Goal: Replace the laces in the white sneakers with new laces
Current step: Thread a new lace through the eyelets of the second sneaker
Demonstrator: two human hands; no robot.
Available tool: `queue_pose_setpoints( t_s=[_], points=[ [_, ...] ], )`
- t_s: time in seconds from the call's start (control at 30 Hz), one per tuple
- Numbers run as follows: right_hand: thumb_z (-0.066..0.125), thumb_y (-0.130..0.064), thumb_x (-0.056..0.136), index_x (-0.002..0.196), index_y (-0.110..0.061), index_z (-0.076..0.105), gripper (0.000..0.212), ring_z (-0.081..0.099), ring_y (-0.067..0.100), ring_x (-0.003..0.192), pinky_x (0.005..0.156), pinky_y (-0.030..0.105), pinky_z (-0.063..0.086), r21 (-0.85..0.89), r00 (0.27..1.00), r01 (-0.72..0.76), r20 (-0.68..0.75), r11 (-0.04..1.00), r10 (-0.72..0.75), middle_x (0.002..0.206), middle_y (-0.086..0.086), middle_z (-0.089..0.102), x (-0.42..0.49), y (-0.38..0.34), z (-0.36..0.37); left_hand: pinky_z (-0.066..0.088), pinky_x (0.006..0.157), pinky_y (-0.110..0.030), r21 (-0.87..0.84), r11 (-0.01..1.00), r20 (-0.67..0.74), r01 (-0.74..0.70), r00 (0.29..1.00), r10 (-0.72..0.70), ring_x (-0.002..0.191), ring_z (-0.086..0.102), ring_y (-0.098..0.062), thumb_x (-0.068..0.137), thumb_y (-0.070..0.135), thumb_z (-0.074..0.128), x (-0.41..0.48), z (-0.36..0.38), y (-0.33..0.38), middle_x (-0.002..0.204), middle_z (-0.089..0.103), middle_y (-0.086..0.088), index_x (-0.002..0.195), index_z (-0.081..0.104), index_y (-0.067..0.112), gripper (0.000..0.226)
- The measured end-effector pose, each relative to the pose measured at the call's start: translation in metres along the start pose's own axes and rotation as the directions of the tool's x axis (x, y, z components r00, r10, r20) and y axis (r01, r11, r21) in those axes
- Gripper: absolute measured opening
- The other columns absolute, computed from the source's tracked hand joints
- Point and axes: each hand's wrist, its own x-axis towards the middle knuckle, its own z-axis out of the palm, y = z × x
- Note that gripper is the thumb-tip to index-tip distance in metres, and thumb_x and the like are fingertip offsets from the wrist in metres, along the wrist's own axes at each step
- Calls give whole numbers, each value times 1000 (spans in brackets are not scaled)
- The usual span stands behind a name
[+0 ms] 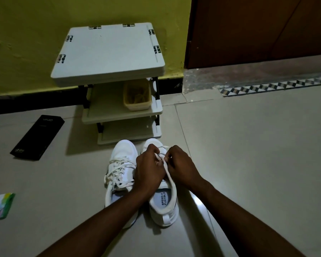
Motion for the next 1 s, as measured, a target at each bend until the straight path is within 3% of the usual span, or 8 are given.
queue_pose_setpoints(
  t_s=[0.23, 0.4, 0.5, 0.6, 0.67, 0.77, 0.83, 1.0],
  points=[
    [40, -42, 90, 92, -16, 45, 27, 48, 15, 81, 71, 34, 44, 60, 998, 45, -49, 997, -42, 93, 0, 50, -8, 3, -3, 46, 95, -42, 79, 995, 4, 64, 998, -65, 106, 53, -28, 75, 25, 81, 4, -4, -6, 115, 45, -5, 115, 57, 17, 47],
    [49, -2, 90, 93, -15, 52, 14, 62, 11, 88, 79, 29, 48, 312, 912, -187, -297, 932, 282, 94, -3, 63, -5, 4, 3, 41, 101, -42, 111, 989, 16, 96, 995, -99, 113, 51, -37, 76, 20, 81, 8, -6, -6, 122, 45, -13, 117, 61, 9, 47],
    [39, 7, 98, 99, 6, 54, 15, 74, 19, 86, 75, 20, 55, 782, 795, -285, -130, 554, 592, 96, 15, 72, 11, 1, -7, 42, 101, -46, 123, 985, 15, 117, 993, -120, 114, 51, -36, 78, 22, 80, 9, -5, -6, 122, 47, -12, 125, 56, 11, 54],
    [31, 15, 91, 81, 0, 50, 26, 57, 20, 49, 60, 34, 59, 961, 759, -267, 164, 71, 630, 66, 15, 56, 17, -14, -13, 42, 101, -48, 124, 985, 7, 117, 993, -118, 116, 51, -37, 79, 25, 79, 10, -4, -7, 125, 48, -12, 129, 53, 13, 57],
    [30, 11, 90, 77, -9, 44, 28, 36, 15, 47, 49, 27, 41, 934, 812, -290, 124, 209, 571, 59, 5, 41, 15, -18, -16, 41, 104, -47, 138, 982, 19, 131, 991, -135, 119, 49, -37, 81, 25, 78, 10, -3, -6, 127, 47, -12, 131, 52, 13, 58],
    [50, -7, 96, 91, -12, 55, 9, 44, 13, 61, 58, 27, 38, 276, 993, -22, -104, 961, 52, 71, -5, 50, 20, -5, -29, 41, 103, -44, 161, 977, 32, 142, 988, -148, 121, 46, -37, 81, 26, 77, 7, 0, -5, 128, 45, -11, 132, 52, 13, 58],
    [61, -18, 91, 100, -10, 59, 12, 47, 17, 71, 65, 32, 39, -138, 968, 238, 111, 962, -223, 89, 0, 49, 29, 4, -37, 39, 102, -42, 176, 977, 35, 121, 991, -129, 122, 45, -36, 83, 27, 76, 4, 2, -3, 128, 42, -11, 134, 51, 14, 58],
    [63, -2, 82, 83, -1, 58, 5, 45, 26, 81, 60, 34, 40, -409, 883, 456, 315, 790, -347, 98, 14, 47, 31, 3, -45, 38, 96, -31, 167, 979, 9, 115, 993, -118, 120, 42, -31, 82, 17, 72, 3, 1, 1, 130, 33, -9, 130, 55, 17, 51]
  ],
)
